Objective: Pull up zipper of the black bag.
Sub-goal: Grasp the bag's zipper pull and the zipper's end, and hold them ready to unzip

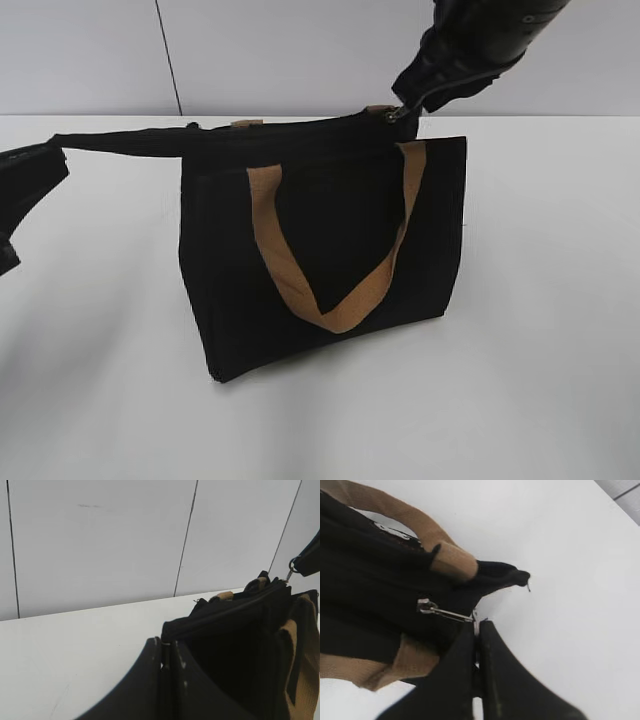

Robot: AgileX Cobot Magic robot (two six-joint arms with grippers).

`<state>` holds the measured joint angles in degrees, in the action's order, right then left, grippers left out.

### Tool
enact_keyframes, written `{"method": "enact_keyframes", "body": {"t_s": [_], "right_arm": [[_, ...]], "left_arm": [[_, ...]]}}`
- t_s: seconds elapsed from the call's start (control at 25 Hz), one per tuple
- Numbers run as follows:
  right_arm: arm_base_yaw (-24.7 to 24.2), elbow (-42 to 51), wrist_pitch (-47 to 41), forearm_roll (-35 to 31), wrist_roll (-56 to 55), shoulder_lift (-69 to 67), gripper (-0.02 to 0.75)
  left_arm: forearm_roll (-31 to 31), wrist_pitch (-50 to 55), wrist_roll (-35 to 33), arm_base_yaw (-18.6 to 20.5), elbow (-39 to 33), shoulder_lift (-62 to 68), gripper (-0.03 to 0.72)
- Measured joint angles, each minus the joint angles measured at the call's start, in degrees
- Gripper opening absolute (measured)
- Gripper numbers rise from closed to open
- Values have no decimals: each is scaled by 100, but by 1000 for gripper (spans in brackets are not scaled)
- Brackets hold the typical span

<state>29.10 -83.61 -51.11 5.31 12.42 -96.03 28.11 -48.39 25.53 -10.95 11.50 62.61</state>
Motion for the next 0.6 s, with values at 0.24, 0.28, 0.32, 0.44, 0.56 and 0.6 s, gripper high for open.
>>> {"method": "enact_keyframes", "body": {"t_s": [0.24,0.28,0.32,0.44,0.56,0.6], "right_arm": [[-27,-22,-51,62,-137,0,-15],[-27,-22,-51,56,-144,0,-15],[-27,-22,-51,37,-144,0,-15],[-34,-28,-45,-82,-165,0,-15],[-57,-32,-22,-250,-172,0,-15],[-68,-32,-2,-310,-172,0,-15]], "left_arm": [[2,6,-45,0,0,0,6],[2,6,-45,0,0,0,6],[2,6,-45,0,0,0,6],[-29,6,-50,0,0,0,6],[-47,-22,-50,0,0,0,6],[-47,-56,-50,5,0,0,6]]}}
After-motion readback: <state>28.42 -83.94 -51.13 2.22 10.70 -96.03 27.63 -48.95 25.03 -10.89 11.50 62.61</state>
